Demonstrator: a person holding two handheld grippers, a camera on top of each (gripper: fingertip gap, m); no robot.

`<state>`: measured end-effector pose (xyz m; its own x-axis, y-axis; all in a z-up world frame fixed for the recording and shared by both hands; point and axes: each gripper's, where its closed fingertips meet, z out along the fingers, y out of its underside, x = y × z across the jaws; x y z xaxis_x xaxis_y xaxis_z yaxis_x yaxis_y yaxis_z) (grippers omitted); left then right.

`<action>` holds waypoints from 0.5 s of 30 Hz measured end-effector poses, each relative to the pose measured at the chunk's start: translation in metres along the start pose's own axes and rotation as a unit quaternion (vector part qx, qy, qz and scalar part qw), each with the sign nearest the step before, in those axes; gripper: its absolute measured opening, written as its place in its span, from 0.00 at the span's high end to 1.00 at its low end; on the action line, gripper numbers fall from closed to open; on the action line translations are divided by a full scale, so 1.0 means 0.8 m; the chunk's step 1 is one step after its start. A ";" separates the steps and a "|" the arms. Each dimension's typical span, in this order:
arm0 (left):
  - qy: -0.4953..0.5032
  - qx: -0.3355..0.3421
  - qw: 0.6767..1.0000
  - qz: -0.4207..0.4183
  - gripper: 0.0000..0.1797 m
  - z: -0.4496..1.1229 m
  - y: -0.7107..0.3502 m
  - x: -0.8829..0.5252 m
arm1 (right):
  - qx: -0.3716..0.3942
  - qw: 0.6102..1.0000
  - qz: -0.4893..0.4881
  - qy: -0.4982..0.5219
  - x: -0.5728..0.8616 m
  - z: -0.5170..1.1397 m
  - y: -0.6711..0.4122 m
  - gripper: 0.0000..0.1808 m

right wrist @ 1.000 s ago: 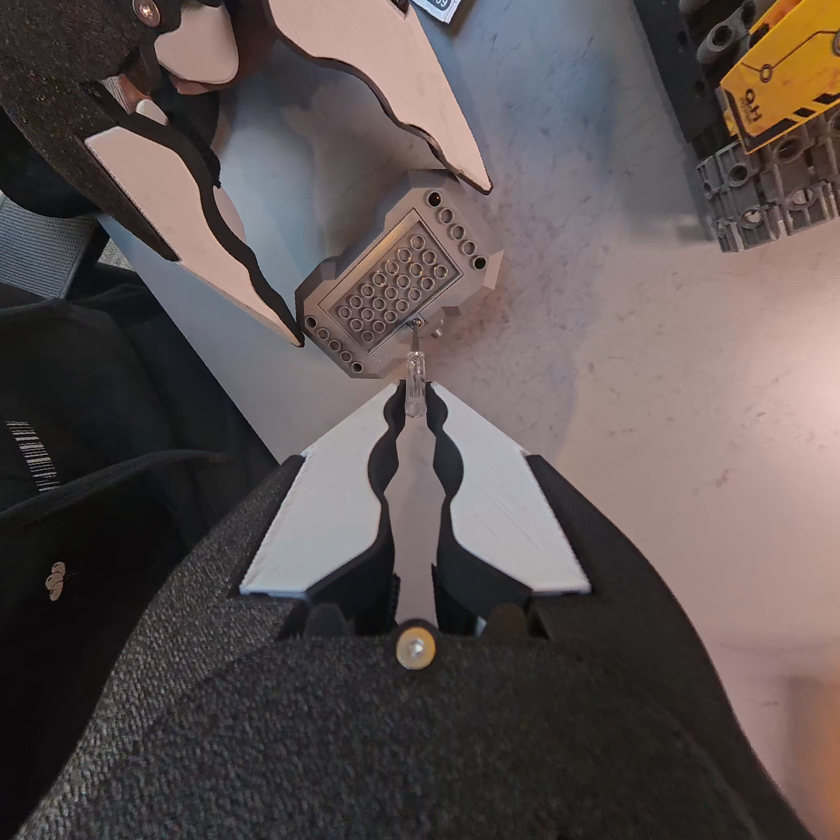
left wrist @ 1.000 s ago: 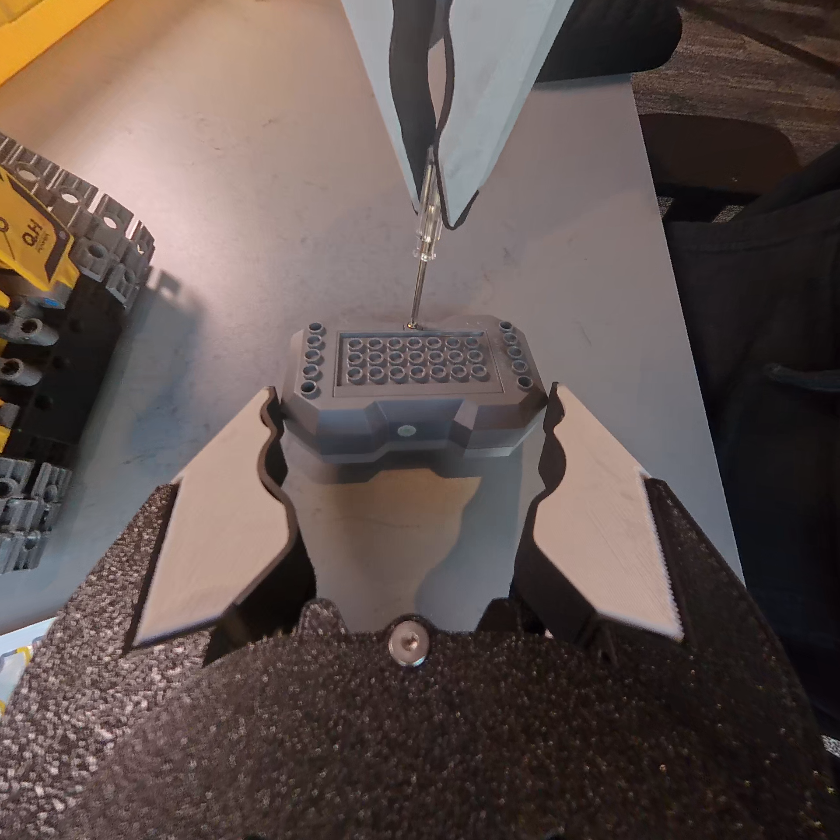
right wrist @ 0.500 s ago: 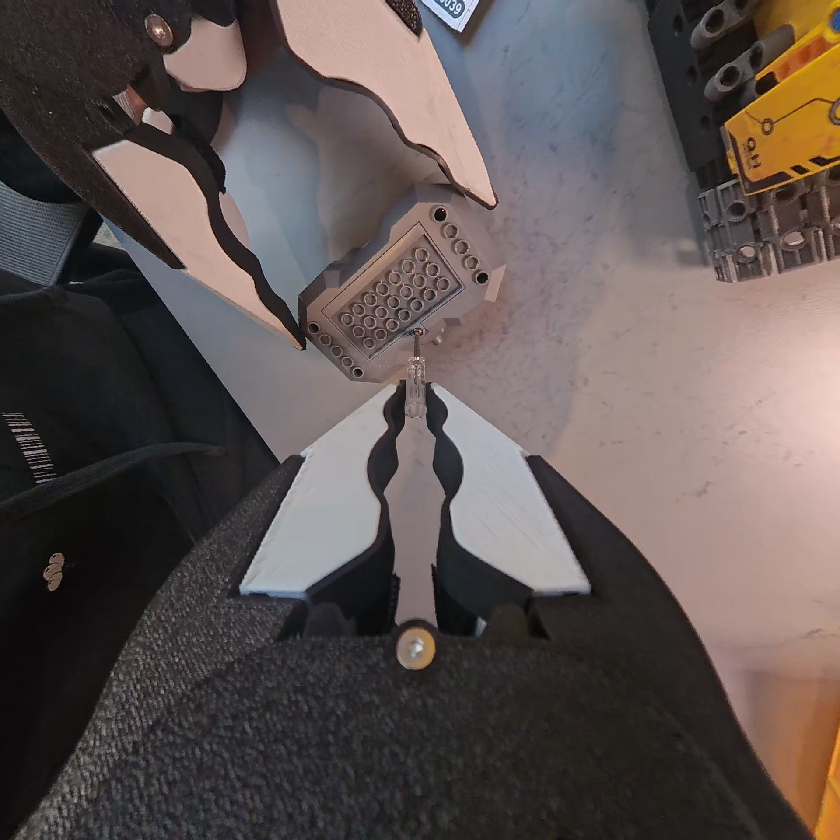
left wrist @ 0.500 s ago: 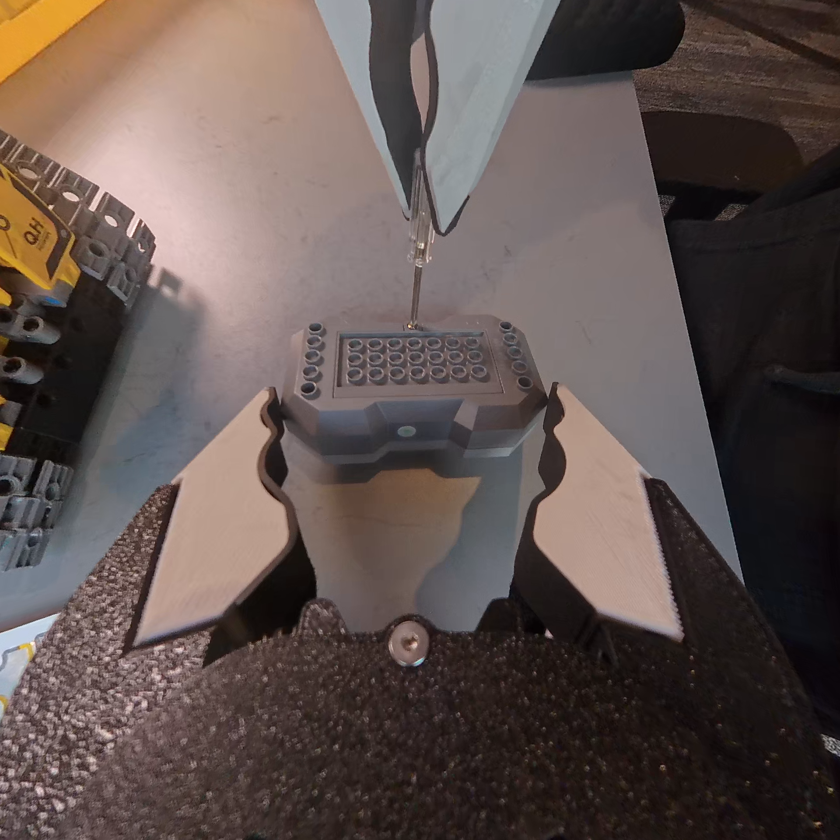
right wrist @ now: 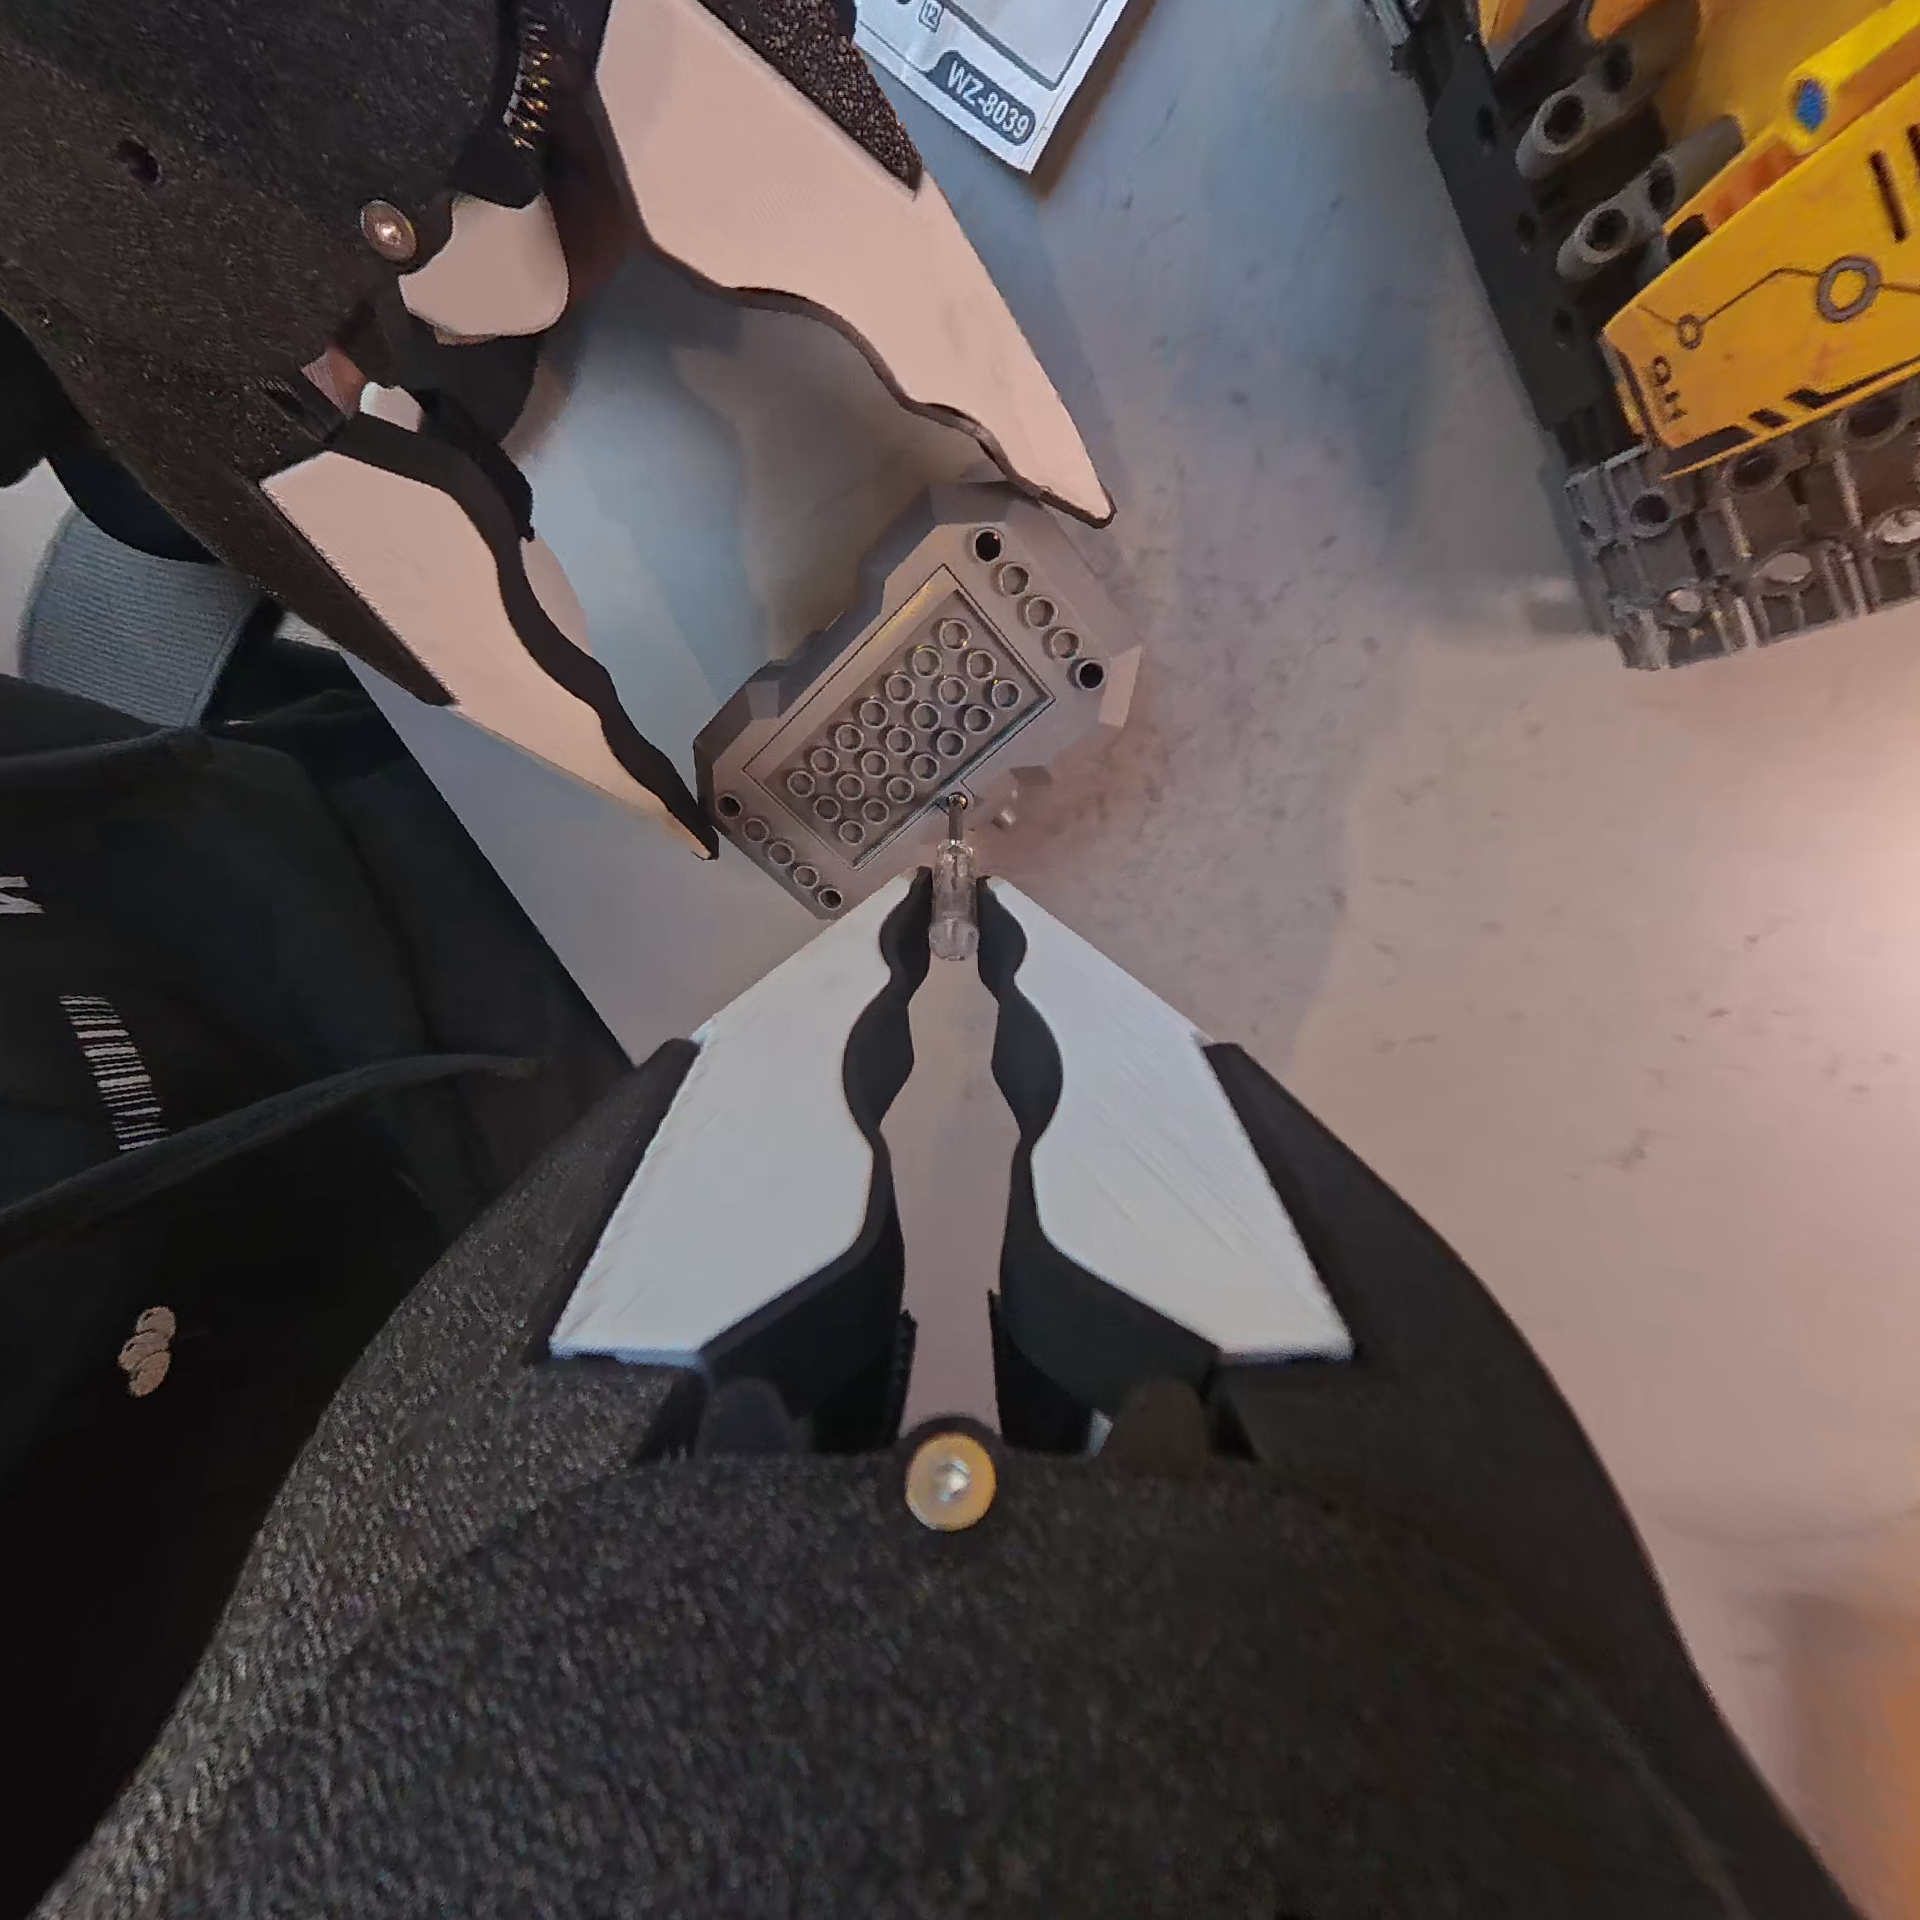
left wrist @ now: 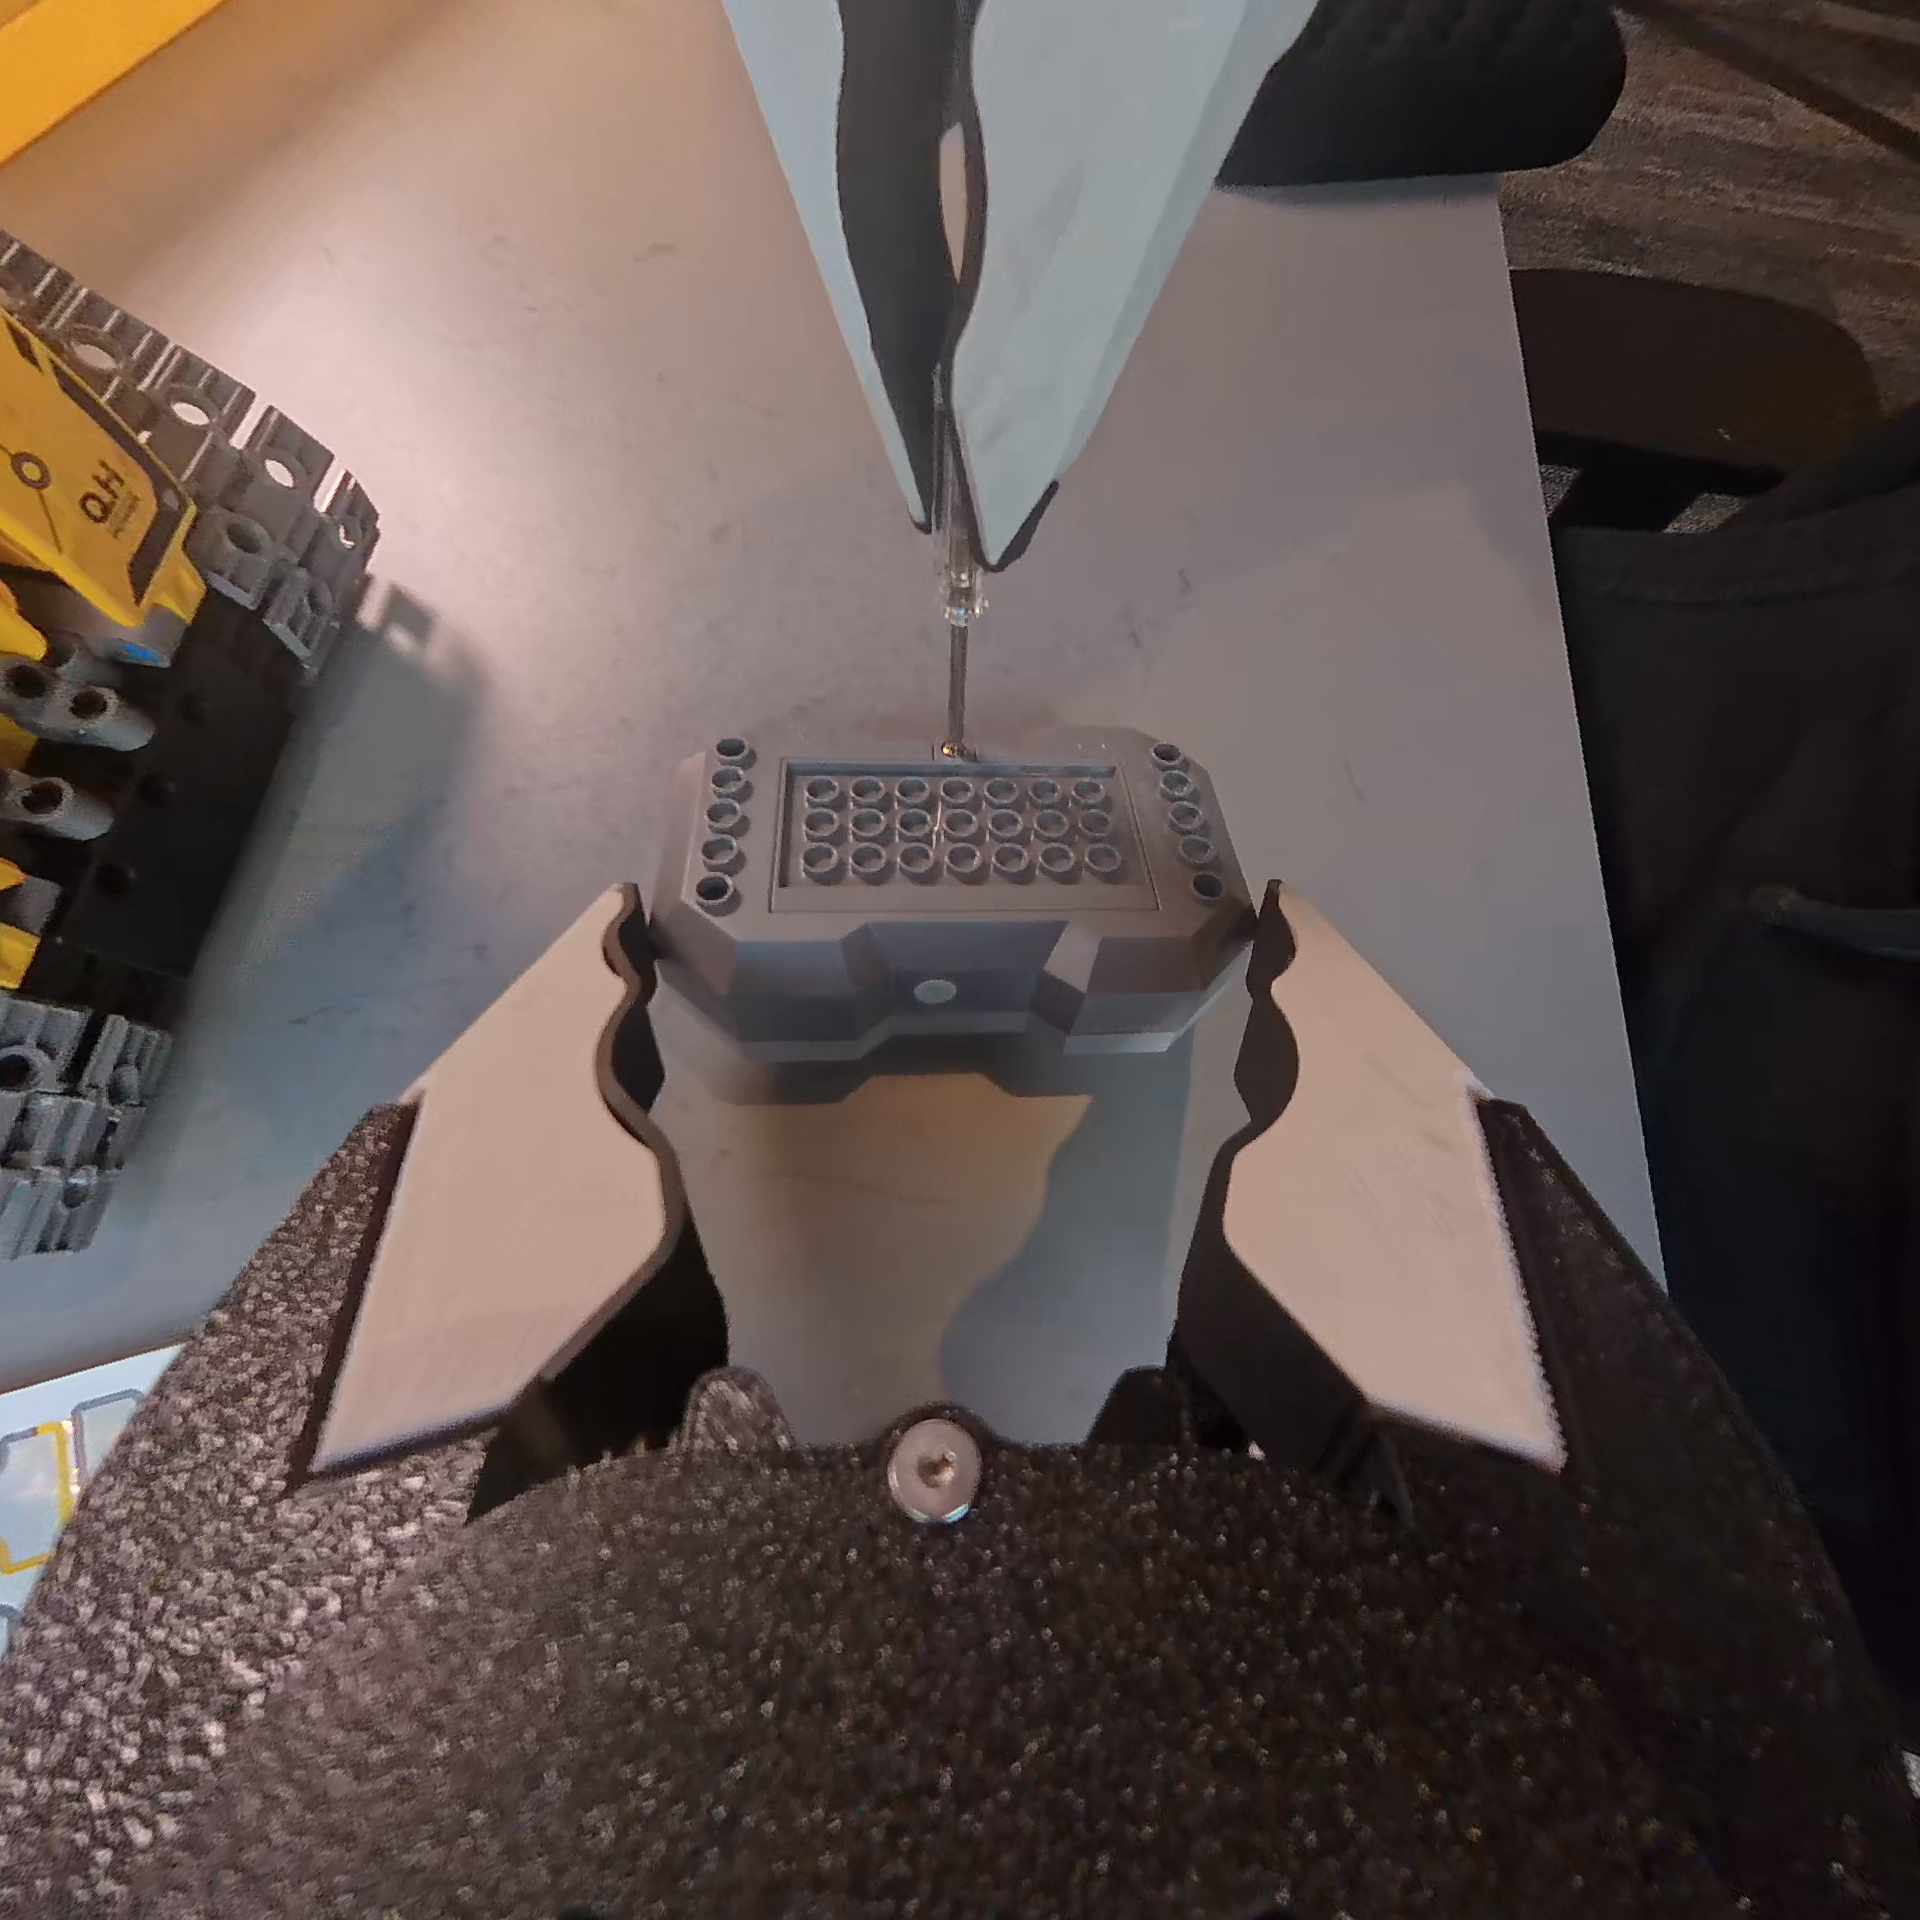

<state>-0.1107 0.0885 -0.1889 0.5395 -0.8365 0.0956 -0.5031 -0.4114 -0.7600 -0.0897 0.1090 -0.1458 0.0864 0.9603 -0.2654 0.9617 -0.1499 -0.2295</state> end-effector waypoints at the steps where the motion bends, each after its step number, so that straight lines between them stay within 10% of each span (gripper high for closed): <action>1: -0.002 -0.001 1.000 -0.001 0.37 0.000 0.000 0.000 | 0.004 1.000 -0.017 0.013 0.000 0.000 -0.002 0.96; 9: -0.008 -0.005 1.000 -0.007 0.37 0.000 0.001 0.000 | 0.016 1.000 0.007 0.004 0.000 0.001 -0.008 0.96; 15: 0.009 0.001 1.000 0.008 0.37 -0.002 0.001 0.001 | 0.031 0.972 -0.234 0.010 -0.008 0.002 -0.007 0.96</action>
<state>-0.1117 0.0869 -0.1888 0.5193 -0.8493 0.0952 -0.5096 -0.3971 -0.7632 -0.0964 0.1030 -0.1445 -0.3514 0.9309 -0.0994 0.8794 0.2918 -0.3762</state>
